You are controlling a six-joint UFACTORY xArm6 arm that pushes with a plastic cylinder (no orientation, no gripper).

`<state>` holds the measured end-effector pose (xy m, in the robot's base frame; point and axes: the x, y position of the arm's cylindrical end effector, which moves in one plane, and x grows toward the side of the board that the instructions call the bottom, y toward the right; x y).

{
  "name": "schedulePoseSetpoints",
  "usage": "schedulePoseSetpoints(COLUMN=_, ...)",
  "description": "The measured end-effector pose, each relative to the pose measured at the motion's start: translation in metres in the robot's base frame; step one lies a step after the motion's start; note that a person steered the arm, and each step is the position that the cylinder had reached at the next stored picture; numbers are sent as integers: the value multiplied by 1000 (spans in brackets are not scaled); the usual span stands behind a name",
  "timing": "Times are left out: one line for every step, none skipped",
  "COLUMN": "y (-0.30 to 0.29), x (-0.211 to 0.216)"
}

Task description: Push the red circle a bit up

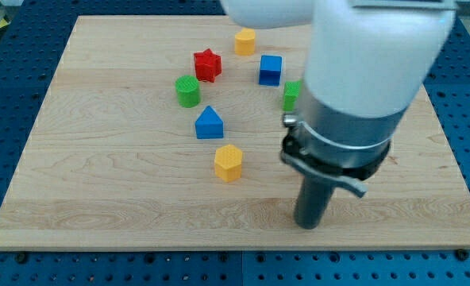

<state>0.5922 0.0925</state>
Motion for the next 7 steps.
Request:
schedulePoseSetpoints(y=14, x=-19)
schedulePoseSetpoints(y=14, x=-38)
schedulePoseSetpoints(y=14, x=-56)
schedulePoseSetpoints(y=14, x=-68)
schedulePoseSetpoints(y=16, x=-73)
schedulePoseSetpoints(y=20, x=-74)
schedulePoseSetpoints(y=32, x=-86)
